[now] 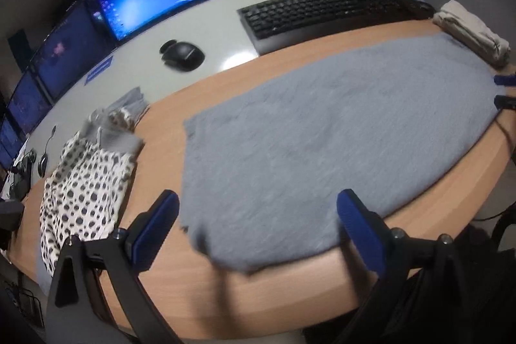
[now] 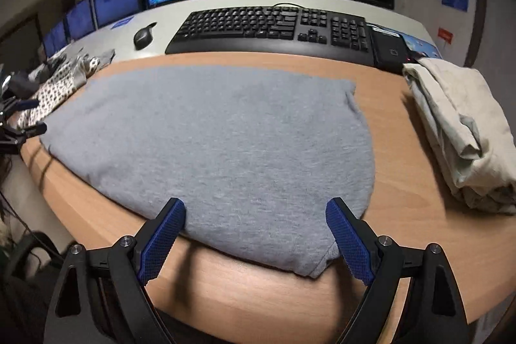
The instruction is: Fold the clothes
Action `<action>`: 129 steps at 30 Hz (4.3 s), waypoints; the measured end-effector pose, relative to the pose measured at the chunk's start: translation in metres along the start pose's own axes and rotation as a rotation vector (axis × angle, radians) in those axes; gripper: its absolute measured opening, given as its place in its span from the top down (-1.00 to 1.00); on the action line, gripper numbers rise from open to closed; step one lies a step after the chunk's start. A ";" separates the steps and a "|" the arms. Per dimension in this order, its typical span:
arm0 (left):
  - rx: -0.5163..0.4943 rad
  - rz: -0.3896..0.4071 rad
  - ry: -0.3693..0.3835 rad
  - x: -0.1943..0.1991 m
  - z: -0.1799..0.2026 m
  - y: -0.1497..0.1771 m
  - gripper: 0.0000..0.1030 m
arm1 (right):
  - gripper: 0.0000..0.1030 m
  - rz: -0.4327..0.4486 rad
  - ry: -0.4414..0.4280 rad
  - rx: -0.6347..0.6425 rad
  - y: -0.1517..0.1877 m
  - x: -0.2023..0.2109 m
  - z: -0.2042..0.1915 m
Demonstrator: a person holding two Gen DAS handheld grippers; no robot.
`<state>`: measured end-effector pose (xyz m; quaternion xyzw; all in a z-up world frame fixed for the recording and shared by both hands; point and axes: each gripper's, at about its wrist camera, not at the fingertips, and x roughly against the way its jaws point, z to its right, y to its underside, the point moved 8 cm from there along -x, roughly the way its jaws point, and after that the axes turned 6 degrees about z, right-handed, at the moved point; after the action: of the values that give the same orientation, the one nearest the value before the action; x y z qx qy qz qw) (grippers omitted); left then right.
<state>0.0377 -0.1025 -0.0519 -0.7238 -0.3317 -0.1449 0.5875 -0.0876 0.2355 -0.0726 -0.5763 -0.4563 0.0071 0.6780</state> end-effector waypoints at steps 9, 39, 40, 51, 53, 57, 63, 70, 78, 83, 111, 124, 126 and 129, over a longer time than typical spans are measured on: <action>0.085 -0.065 0.112 -0.049 0.017 -0.029 -0.93 | -0.75 -0.017 -0.039 -0.378 0.027 0.024 0.048; -0.906 -0.279 1.062 -0.127 0.353 -0.180 -0.98 | -0.86 0.093 -0.158 -0.636 0.033 0.024 0.020; -0.937 -0.256 1.062 -0.126 0.357 -0.178 -0.98 | -0.86 0.104 -0.163 -0.650 0.032 0.024 0.021; -0.889 -0.262 1.223 -0.123 0.376 -0.199 -0.88 | -0.96 0.203 -0.171 -0.773 0.024 0.020 0.030; -0.865 -0.249 1.237 -0.125 0.376 -0.205 -0.67 | -0.96 0.214 -0.147 -0.779 0.023 0.020 0.032; -0.790 -0.307 1.292 -0.131 0.374 -0.212 0.56 | -0.95 0.177 -0.086 -0.718 0.016 0.015 0.028; -0.751 -0.270 1.302 -0.132 0.373 -0.210 0.69 | 0.47 0.104 0.026 -0.680 0.020 0.001 0.043; -0.685 -0.192 1.241 -0.131 0.344 -0.211 0.71 | 0.51 0.155 0.001 -0.631 0.004 0.000 0.045; -0.527 0.004 1.214 -0.071 0.244 -0.245 0.71 | 0.54 0.334 -0.158 -0.318 -0.077 0.039 -0.040; -0.404 0.089 1.105 -0.044 0.129 -0.222 0.71 | 0.55 0.334 -0.333 -0.129 -0.109 0.032 -0.131; 0.240 0.069 0.363 -0.009 -0.143 -0.037 -0.99 | -0.60 0.068 -0.578 0.474 -0.107 -0.073 -0.310; 0.193 -0.136 -0.116 -0.065 -0.075 0.040 -1.00 | -0.59 -0.167 -0.530 0.530 -0.073 -0.173 -0.243; 0.284 -0.160 -0.062 -0.070 -0.081 0.041 -1.00 | -0.59 -0.169 -0.535 0.527 -0.071 -0.169 -0.235; 0.348 -0.155 -0.032 -0.066 -0.084 0.033 -1.00 | -0.59 -0.176 -0.532 0.513 -0.069 -0.159 -0.220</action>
<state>0.0259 -0.2055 -0.0935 -0.5857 -0.4157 -0.1185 0.6856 -0.0782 -0.0434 -0.0974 -0.3243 -0.6475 0.2123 0.6562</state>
